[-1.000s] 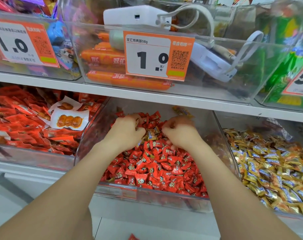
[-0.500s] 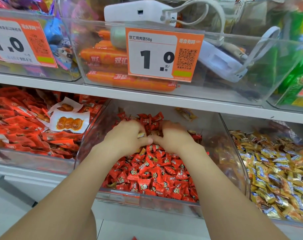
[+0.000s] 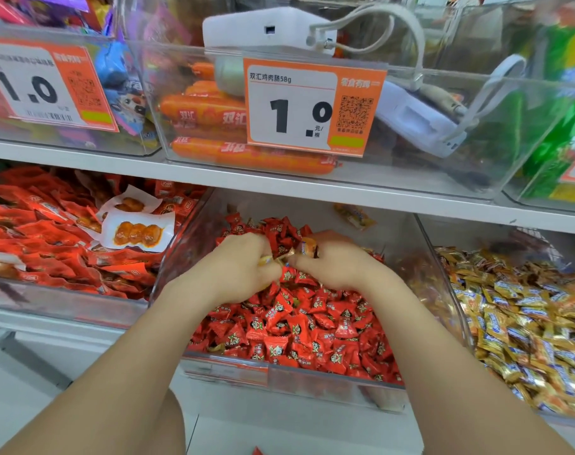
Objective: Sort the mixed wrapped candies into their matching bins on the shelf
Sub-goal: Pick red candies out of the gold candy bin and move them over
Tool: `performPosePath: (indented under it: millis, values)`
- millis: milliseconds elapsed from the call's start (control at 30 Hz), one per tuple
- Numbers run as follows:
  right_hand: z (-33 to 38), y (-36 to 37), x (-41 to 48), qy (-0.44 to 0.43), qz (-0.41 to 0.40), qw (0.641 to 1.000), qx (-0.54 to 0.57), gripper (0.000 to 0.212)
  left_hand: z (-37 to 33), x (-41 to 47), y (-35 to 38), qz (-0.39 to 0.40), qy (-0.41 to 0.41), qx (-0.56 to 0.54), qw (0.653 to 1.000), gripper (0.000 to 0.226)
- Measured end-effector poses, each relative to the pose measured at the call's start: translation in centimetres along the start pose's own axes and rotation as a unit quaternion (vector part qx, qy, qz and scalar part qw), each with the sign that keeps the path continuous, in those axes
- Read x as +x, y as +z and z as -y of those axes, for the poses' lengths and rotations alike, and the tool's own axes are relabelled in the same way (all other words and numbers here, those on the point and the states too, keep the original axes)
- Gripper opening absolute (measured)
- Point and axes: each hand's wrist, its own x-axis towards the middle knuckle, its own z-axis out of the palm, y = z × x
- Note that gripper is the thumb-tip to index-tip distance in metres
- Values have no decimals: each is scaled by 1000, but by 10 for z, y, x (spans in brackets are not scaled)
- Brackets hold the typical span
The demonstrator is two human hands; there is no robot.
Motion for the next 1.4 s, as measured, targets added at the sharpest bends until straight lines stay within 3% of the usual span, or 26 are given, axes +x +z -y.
performPosePath:
  millis: [133, 200, 267, 400, 533, 833, 967, 1100, 1233, 1300, 1400]
  values:
    - [2, -22, -30, 70, -4, 993, 97, 55, -7, -2, -5, -77, -15, -87, 993, 20]
    - [5, -26, -45, 99, -5, 980, 172, 51, -12, -3, -5, -91, -1, -149, 985, 10]
    - [9, -27, -58, 100, 0, 967, 233, 38, -18, -8, -4, -97, 22, -173, 980, 15]
    - [13, -26, -79, 55, 9, 960, 276, 24, -24, -20, 2, 1, 90, -198, 976, 28]
    - [15, -26, -94, 26, 7, 953, 301, 21, -23, -30, 3, 101, 63, -284, 951, 34]
    - [10, -36, -115, -7, -29, 926, 376, 15, -30, -42, 3, 120, 18, -458, 881, 19]
    - [8, -40, -123, -25, -86, 941, 326, 11, -31, -41, 4, 73, -6, -493, 867, 16]
    - [6, -50, -143, -38, -175, 948, 262, 10, -30, -42, 8, 37, -13, -460, 887, 17]
    - [-9, -67, -168, -44, -262, 927, 265, 11, -44, -55, 14, 10, 6, -414, 910, 19]
    - [-33, -76, -178, 14, -313, 914, 258, 17, -58, -66, 20, 5, 26, -394, 919, 17]
    - [-91, -87, -184, 132, -382, 911, 84, 32, -90, -82, 31, 33, 48, -394, 917, 19]
